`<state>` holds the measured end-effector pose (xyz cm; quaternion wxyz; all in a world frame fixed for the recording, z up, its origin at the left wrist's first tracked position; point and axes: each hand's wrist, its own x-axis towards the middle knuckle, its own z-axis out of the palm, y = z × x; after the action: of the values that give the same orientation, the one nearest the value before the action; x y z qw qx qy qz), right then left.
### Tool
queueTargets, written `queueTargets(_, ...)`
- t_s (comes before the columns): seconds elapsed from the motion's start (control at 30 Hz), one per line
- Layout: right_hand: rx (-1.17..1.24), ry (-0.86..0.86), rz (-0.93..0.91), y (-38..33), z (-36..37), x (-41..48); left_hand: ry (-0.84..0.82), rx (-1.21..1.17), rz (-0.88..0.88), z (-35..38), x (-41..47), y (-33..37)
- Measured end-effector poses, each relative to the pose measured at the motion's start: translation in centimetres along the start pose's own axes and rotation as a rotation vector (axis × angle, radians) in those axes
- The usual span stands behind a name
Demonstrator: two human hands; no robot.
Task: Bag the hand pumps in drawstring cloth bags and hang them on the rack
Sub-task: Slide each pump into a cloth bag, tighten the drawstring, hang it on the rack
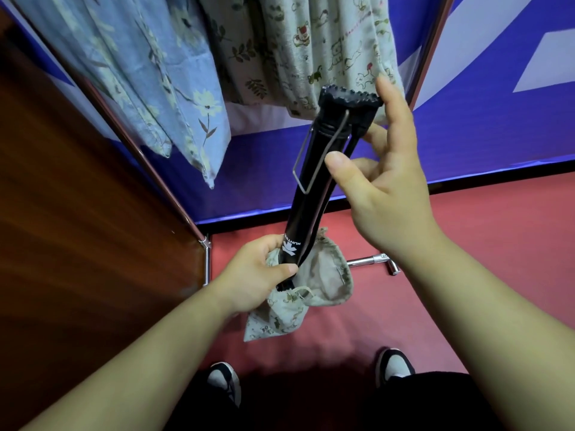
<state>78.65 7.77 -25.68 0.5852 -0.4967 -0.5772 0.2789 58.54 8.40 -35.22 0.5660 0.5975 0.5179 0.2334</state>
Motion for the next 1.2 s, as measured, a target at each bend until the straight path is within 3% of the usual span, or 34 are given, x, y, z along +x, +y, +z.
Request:
queueTargets(0.23,0.203,-0.047,0.018,0.1,0.1,0.2,-0.008,0.036,-0.005,-0.7,0.2,0.1)
queueTargets(0.53,-0.026,-0.136,0.102,3.2,1.4,-1.4,-0.105,-0.196,0.029,-1.3,-0.2,1.2)
queueTargets(0.77,-0.048,-0.136,0.156,3.7,1.2,-1.5,0.027,-0.259,0.021,-1.7,-0.1,1.8)
queueTargets(0.93,0.012,-0.176,0.157,3.1,0.5,-1.0,0.138,-0.228,-0.038,-3.3,0.1,2.0)
queueTargets(1.2,0.037,-0.368,0.171,3.3,1.3,-1.9,0.065,-0.067,0.099,-3.3,-0.8,3.8)
